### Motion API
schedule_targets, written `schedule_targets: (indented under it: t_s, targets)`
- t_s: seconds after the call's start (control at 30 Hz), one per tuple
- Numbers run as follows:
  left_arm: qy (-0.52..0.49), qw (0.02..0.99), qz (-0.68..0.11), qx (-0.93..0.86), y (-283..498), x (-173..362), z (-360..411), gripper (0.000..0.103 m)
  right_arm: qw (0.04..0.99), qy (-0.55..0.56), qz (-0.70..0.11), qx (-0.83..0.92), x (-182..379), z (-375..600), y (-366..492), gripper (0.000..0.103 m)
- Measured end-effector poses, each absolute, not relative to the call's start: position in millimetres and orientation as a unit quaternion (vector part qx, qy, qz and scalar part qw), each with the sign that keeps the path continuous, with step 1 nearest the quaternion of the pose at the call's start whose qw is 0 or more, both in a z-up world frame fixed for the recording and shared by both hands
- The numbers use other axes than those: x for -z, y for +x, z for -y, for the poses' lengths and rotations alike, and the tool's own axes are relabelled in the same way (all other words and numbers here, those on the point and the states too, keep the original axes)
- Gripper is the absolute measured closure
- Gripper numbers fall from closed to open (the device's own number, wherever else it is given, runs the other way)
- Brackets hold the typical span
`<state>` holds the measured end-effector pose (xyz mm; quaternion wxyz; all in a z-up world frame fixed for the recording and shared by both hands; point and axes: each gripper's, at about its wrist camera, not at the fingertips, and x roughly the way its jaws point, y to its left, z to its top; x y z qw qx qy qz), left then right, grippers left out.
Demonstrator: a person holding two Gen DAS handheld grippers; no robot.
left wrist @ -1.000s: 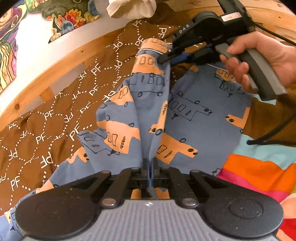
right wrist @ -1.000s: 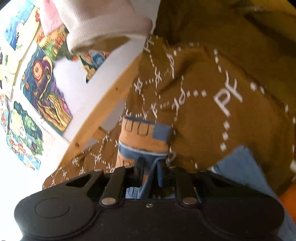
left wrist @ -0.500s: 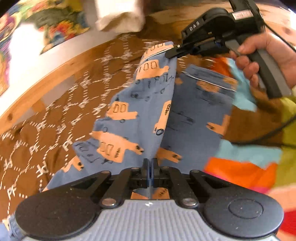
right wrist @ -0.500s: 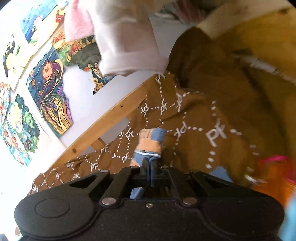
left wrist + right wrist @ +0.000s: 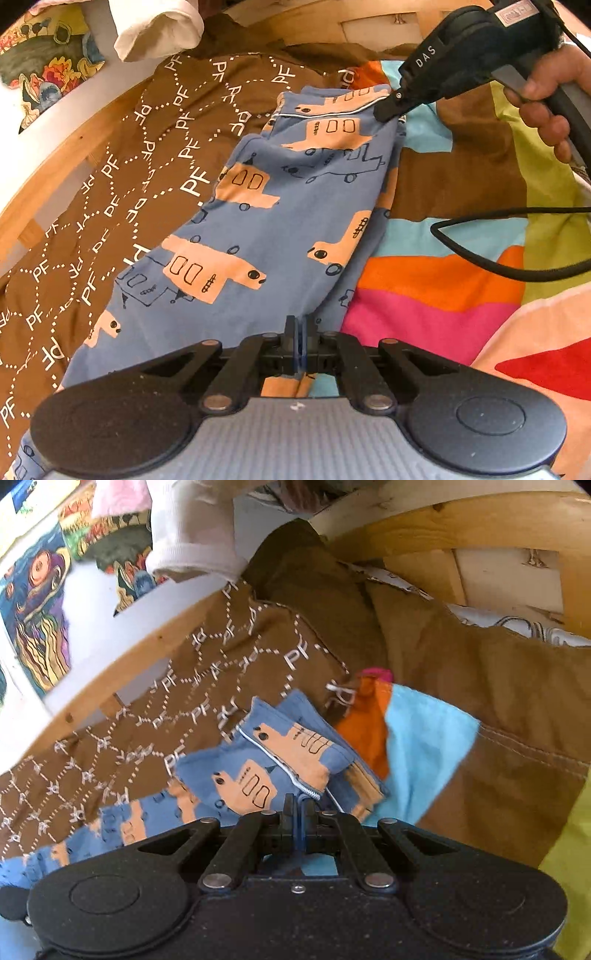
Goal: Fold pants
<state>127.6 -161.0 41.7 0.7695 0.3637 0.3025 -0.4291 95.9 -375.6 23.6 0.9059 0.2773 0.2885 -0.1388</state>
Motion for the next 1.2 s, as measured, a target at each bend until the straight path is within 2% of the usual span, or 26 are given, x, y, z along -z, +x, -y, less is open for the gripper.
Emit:
schedule_targets:
  t_s: [0.13,0.27,0.43,0.57,0.67,0.77,0.9,1.0,1.03,1.07,1.1,1.2]
  targets:
    - [0.37,0.768,-0.301,0.427,127,-39,163,0.101,0.905,0.28,-0.288,0.141,-18,376,95,0.101]
    - [0.369,0.769,-0.304,0.424,128,-39,164,0.101,0.902,0.294,-0.283,0.143,-16,381,94,0.088]
    - [0.365,0.771,-0.307,0.422,128,-39,163,0.101,0.9,0.311,-0.263,0.155,-16,393,96,0.083]
    - [0.363,0.773,-0.306,0.42,128,-39,162,0.101,0.899,0.321,-0.25,0.16,-15,401,100,0.085]
    - [0.359,0.777,-0.305,0.418,129,-40,160,0.101,0.907,0.305,-0.229,0.18,-20,398,94,0.098]
    - [0.355,0.779,-0.303,0.419,129,-40,158,0.101,0.915,0.272,-0.204,0.217,-28,386,80,0.098]
    - [0.354,0.781,-0.304,0.415,129,-38,159,0.101,0.901,0.267,-0.245,0.24,-16,383,79,0.097]
    - [0.342,0.784,-0.313,0.413,132,-39,159,0.099,0.901,0.265,-0.247,0.239,-18,385,83,0.09]
    - [0.335,0.786,-0.316,0.411,133,-40,158,0.097,0.902,0.258,-0.247,0.242,-19,384,83,0.078]
    - [0.327,0.788,-0.321,0.411,135,-42,157,0.096,0.903,0.251,-0.248,0.244,-19,382,83,0.071]
    - [0.315,0.79,-0.328,0.411,137,-44,155,0.094,0.906,0.244,-0.248,0.241,-19,381,82,0.07]
    - [0.281,0.798,-0.342,0.409,140,-52,146,0.069,0.917,0.199,-0.248,0.242,-25,373,86,0.056]
